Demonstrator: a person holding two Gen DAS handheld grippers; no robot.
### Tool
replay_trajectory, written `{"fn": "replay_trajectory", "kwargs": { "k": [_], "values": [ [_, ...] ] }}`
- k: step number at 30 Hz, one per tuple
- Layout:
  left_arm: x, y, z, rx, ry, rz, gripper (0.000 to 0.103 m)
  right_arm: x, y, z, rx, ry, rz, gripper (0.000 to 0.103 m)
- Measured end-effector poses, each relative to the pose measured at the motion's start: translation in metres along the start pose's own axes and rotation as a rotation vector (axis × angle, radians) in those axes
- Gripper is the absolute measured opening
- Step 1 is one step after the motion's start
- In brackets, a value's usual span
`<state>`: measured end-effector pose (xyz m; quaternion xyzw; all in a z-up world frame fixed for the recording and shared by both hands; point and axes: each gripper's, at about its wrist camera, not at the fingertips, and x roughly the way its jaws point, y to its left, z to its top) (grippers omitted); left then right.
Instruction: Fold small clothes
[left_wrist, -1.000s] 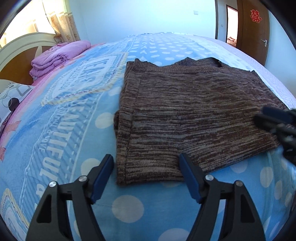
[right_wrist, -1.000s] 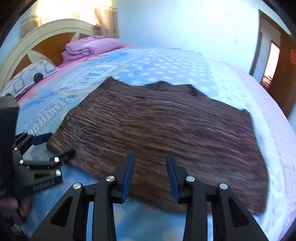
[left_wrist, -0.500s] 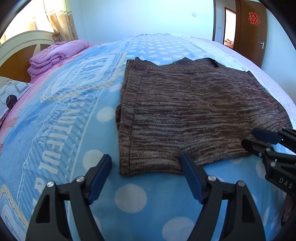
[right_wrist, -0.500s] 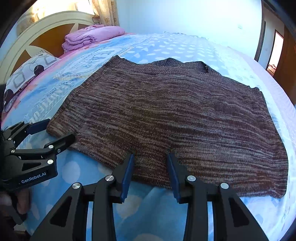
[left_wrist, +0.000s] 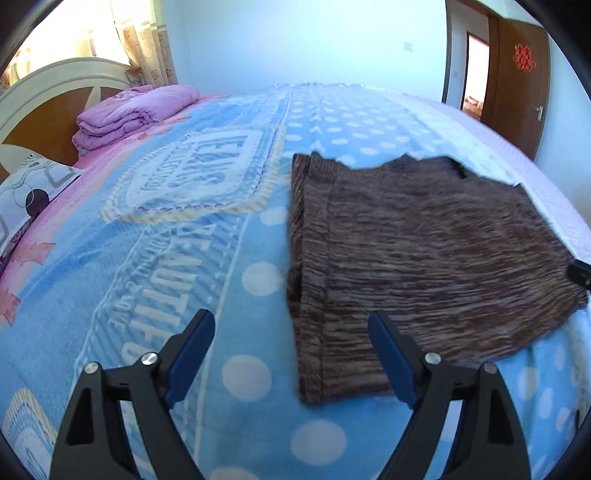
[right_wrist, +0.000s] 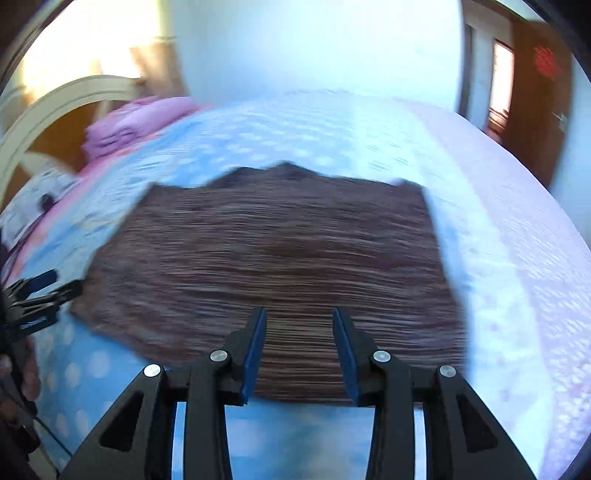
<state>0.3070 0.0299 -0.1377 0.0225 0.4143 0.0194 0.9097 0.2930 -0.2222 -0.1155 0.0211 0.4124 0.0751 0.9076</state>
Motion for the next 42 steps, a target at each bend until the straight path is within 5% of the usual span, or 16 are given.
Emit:
{"fn": "replay_trajectory", "kwargs": {
  "k": [4, 16, 20, 23, 28, 33, 42],
  "values": [
    [0.015, -0.004, -0.016, 0.039, 0.064, 0.040, 0.097, 0.024, -0.019, -0.016, 0.008, 0.137, -0.034, 0.033],
    [-0.003, 0.008, -0.043, -0.009, 0.073, 0.052, 0.103, 0.002, -0.004, -0.059, -0.090, 0.126, -0.062, 0.034],
    [-0.007, 0.022, -0.039, -0.049, 0.087, -0.020, 0.103, -0.006, -0.002, -0.055, -0.098, 0.082, -0.062, 0.034],
    [-0.016, 0.034, -0.035, -0.037, 0.049, 0.019, 0.103, -0.019, 0.002, -0.049, -0.102, 0.018, -0.048, 0.037],
    [-0.011, 0.056, -0.017, -0.046, 0.034, 0.053, 0.103, -0.029, 0.044, -0.037, -0.206, -0.075, 0.022, 0.050],
    [0.000, 0.066, 0.001, -0.036, 0.022, 0.083, 0.103, -0.014, 0.110, -0.031, -0.346, -0.089, 0.097, 0.050],
    [0.009, 0.062, 0.028, 0.016, -0.018, 0.056, 0.103, 0.004, 0.196, -0.040, -0.585, -0.143, 0.096, 0.051]
  ]
}}
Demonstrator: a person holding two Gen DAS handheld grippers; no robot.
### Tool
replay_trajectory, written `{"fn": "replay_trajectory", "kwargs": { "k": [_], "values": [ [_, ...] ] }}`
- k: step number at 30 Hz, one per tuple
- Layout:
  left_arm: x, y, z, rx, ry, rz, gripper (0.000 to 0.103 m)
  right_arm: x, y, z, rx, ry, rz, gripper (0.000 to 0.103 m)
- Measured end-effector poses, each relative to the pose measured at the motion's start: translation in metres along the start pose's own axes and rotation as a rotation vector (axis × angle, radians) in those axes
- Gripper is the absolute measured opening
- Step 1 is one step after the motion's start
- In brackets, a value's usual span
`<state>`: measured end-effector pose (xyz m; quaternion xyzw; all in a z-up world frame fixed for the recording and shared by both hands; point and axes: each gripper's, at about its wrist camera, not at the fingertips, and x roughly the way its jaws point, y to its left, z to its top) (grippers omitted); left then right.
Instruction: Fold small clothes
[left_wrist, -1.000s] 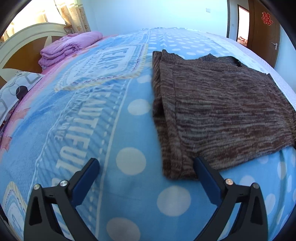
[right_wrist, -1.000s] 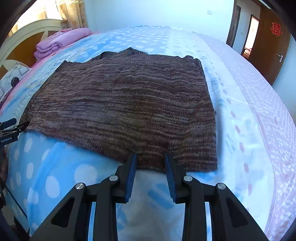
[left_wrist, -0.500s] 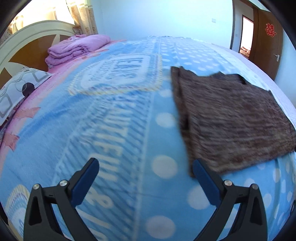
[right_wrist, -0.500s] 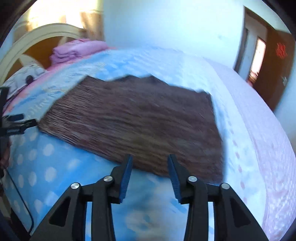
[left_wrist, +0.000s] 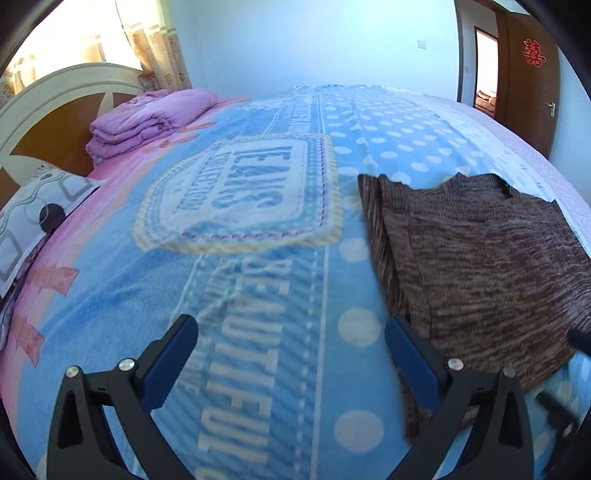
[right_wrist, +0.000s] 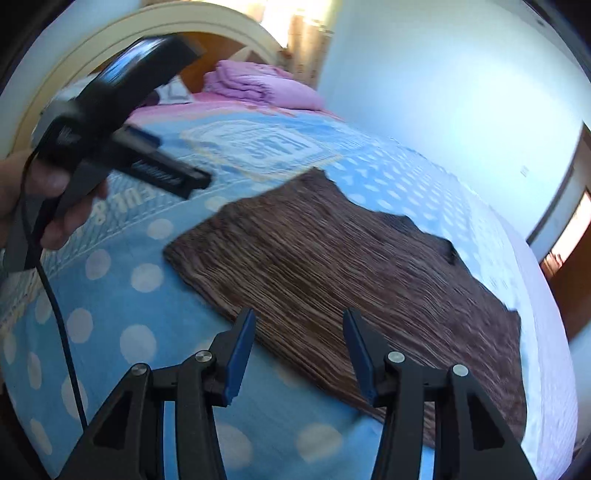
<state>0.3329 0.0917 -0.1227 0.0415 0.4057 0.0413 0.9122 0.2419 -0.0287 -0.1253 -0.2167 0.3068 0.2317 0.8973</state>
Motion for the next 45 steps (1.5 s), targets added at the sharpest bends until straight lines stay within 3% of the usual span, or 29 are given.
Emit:
{"fn": "replay_trajectory", "kwargs": {
  "k": [6, 14, 26, 29, 31, 34, 39, 42, 44, 45],
  "values": [
    [0.019, -0.001, 0.009, 0.006, 0.006, -0.032, 0.103, 0.015, 0.022, 0.006, -0.042, 0.001, 0.015, 0.051],
    [0.041, 0.001, 0.026, -0.058, 0.035, -0.171, 0.103, 0.034, 0.051, 0.012, -0.107, 0.011, 0.011, 0.051],
    [0.068, -0.012, 0.054, -0.091, 0.066, -0.324, 0.103, 0.050, 0.053, 0.029, -0.109, 0.002, -0.020, 0.050],
    [0.078, -0.020, 0.061, -0.078, 0.078, -0.346, 0.099, 0.055, 0.055, 0.035, -0.124, -0.005, -0.037, 0.050],
    [0.083, -0.025, 0.064, -0.062, 0.085, -0.354, 0.090, 0.059, 0.055, 0.037, -0.125, -0.003, -0.042, 0.050],
    [0.091, -0.033, 0.070, -0.036, 0.090, -0.351, 0.085, 0.061, 0.053, 0.039, -0.109, -0.005, -0.039, 0.050],
    [0.106, -0.032, 0.082, -0.063, 0.115, -0.359, 0.078, 0.061, 0.059, 0.038, -0.138, -0.017, -0.044, 0.038],
    [0.112, -0.033, 0.086, -0.062, 0.126, -0.373, 0.058, 0.060, 0.067, 0.037, -0.170, -0.020, -0.057, 0.029],
    [0.111, -0.036, 0.085, -0.039, 0.124, -0.373, 0.040, 0.061, 0.068, 0.037, -0.181, -0.015, -0.046, 0.010],
    [0.111, -0.038, 0.085, -0.038, 0.128, -0.392, 0.021, 0.061, 0.070, 0.037, -0.189, -0.011, -0.035, 0.006]
  ]
}}
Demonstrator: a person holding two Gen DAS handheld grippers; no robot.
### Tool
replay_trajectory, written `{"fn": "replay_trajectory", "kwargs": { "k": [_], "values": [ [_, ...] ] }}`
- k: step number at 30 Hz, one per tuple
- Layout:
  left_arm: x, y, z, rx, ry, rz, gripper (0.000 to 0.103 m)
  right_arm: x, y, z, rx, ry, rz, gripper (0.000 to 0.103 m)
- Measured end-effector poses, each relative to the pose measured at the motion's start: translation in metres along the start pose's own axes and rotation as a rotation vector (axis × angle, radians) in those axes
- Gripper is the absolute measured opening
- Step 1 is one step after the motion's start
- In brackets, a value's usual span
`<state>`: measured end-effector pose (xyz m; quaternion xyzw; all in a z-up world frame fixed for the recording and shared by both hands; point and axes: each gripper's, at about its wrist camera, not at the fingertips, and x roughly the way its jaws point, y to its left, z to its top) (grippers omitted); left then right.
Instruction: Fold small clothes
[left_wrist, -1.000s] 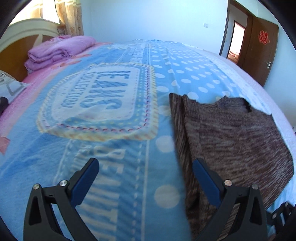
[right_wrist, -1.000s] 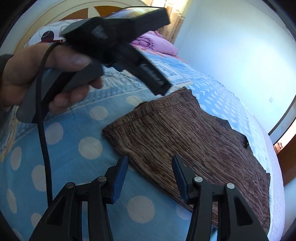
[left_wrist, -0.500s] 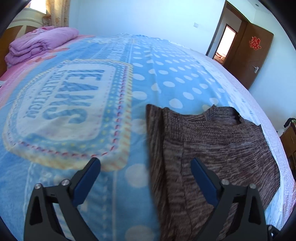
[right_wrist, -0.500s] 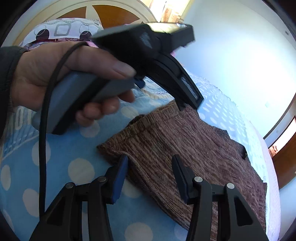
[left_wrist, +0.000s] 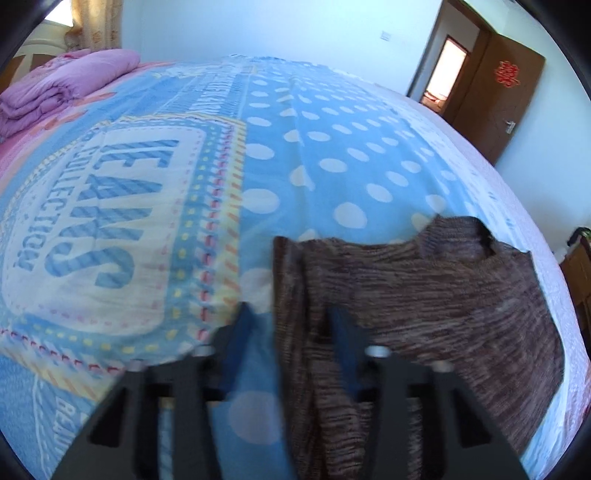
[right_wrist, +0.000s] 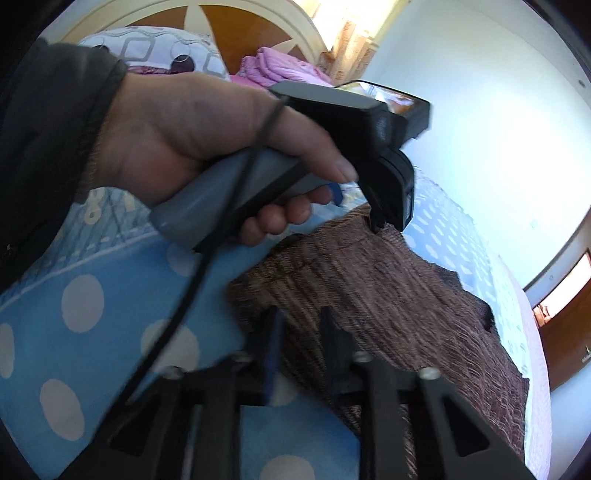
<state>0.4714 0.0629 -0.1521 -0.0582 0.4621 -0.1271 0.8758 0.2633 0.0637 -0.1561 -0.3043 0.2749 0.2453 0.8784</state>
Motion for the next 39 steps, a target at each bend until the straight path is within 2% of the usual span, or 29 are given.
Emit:
{"fn": "replay_trajectory", "kwargs": {
  "k": [1, 3, 7, 13, 20, 28, 39],
  "values": [
    [-0.001, -0.002, -0.001, -0.009, 0.008, -0.021, 0.013, 0.000, 0.000, 0.000, -0.008, 0.002, 0.003, 0.004],
    [-0.004, -0.005, 0.000, -0.014, 0.008, -0.018, 0.011, -0.003, 0.002, 0.000, -0.014, -0.009, -0.001, 0.003],
    [-0.010, -0.008, 0.003, -0.030, 0.022, 0.001, 0.010, -0.014, -0.004, -0.003, 0.028, -0.035, 0.039, 0.003],
    [-0.020, -0.006, 0.011, -0.105, 0.036, -0.025, 0.010, -0.032, -0.014, -0.010, 0.116, -0.055, 0.089, 0.002],
    [-0.037, -0.020, 0.020, -0.128, 0.024, -0.060, 0.010, -0.052, -0.039, -0.024, 0.254, -0.091, 0.116, 0.001],
    [-0.063, -0.053, 0.035, -0.096, -0.013, -0.119, 0.009, -0.060, -0.068, -0.043, 0.368, -0.099, 0.114, 0.001],
    [-0.072, -0.113, 0.047, -0.019, -0.027, -0.179, 0.009, -0.074, -0.103, -0.068, 0.511, -0.122, 0.110, 0.001]
  ]
}}
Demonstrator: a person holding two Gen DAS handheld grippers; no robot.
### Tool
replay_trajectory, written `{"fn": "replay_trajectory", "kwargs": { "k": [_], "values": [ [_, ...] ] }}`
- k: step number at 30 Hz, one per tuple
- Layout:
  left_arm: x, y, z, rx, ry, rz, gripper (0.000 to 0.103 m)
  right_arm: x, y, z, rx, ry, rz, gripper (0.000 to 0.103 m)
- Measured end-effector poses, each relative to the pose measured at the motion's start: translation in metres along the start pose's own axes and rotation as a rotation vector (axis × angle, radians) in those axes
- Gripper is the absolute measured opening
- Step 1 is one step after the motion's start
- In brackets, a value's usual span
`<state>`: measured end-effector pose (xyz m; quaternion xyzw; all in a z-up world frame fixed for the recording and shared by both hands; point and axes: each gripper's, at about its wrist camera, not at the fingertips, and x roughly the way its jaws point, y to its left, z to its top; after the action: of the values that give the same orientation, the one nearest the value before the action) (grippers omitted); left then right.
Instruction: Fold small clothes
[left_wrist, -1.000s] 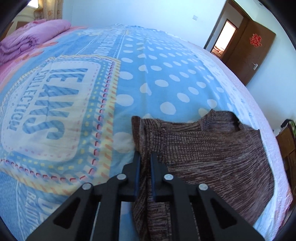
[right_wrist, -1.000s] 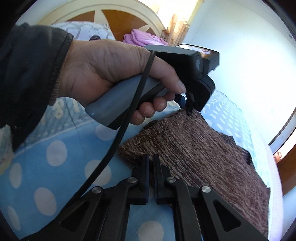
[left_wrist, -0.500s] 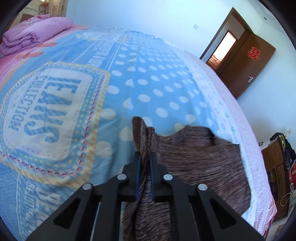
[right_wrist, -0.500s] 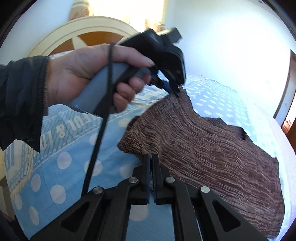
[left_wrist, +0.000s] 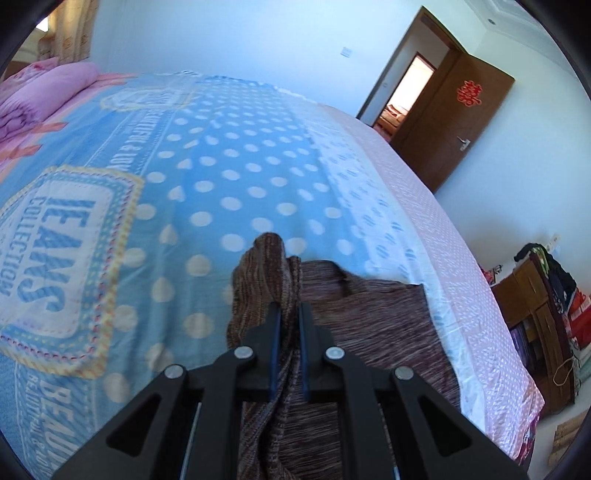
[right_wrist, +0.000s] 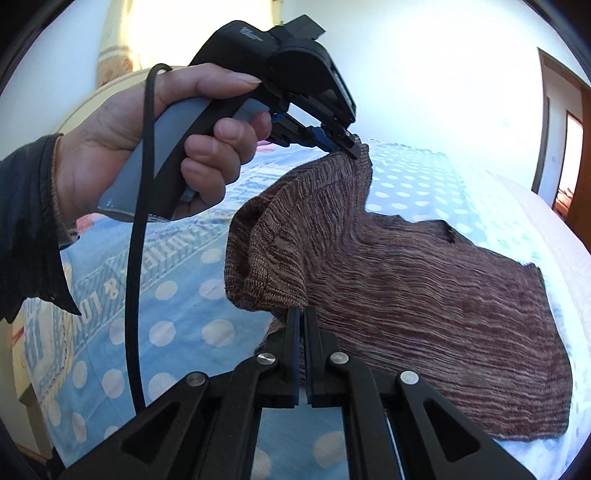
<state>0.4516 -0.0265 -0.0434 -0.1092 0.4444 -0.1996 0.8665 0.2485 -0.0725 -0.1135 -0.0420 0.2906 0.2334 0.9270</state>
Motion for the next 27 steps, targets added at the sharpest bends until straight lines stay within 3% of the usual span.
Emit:
{"fn": "replay_trajectory", "kwargs": {
  "k": [14, 27],
  "values": [
    [0.017, -0.073, 0.012, 0.077, -0.003, -0.062, 0.009, -0.046, -0.062, -0.011, 0.158, -0.043, -0.063, 0.001],
    [0.055, -0.134, 0.009, 0.149, 0.043, -0.100, 0.009, -0.089, -0.120, -0.035, 0.295, -0.042, -0.142, 0.000]
  ]
}}
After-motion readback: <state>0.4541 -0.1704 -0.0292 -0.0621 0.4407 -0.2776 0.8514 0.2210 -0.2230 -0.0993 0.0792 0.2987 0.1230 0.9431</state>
